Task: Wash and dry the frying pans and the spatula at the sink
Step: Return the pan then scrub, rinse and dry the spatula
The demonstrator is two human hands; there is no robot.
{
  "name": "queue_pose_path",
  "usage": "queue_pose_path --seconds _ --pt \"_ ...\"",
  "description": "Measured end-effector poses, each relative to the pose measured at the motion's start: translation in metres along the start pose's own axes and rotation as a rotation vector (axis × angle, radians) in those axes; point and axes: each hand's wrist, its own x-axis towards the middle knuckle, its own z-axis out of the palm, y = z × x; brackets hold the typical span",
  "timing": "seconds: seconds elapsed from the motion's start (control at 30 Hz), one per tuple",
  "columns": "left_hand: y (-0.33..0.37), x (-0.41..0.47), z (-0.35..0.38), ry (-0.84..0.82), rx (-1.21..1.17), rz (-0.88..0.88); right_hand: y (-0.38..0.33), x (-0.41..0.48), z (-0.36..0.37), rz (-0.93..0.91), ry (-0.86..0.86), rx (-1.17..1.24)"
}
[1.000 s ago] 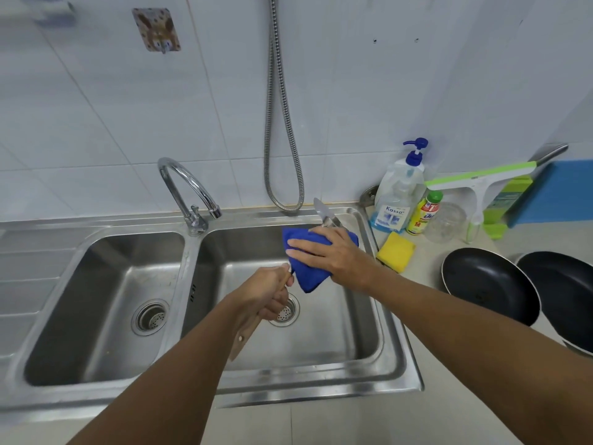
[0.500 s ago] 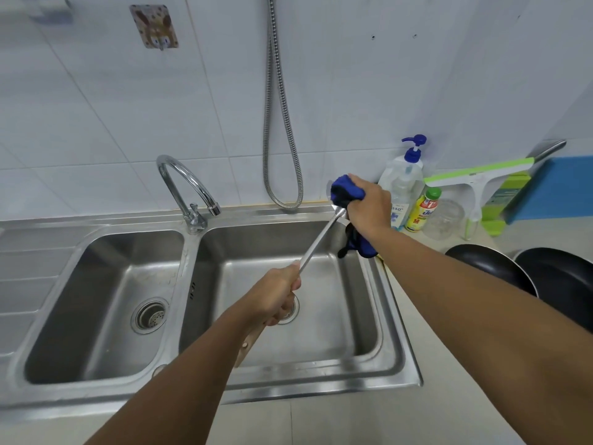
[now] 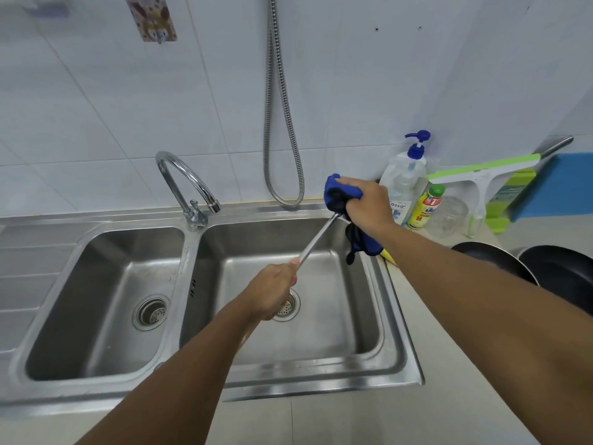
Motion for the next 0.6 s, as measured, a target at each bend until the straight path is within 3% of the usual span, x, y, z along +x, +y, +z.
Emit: queue_pose_path --seconds 0.13,0.3,0.6 --pt "0.006 0.009 0.0 0.024 -0.076 -0.019 -0.01 -0.025 0.018 -0.151 0.067 0.089" --pt "-0.003 0.012 -0.005 0.086 -0.134 -0.066 0.013 -0.054 0.015 -0.191 -0.009 0.085" --pt "0.002 0.007 0.01 0.011 -0.132 -0.02 0.04 -0.058 -0.018 0.001 0.176 0.134"
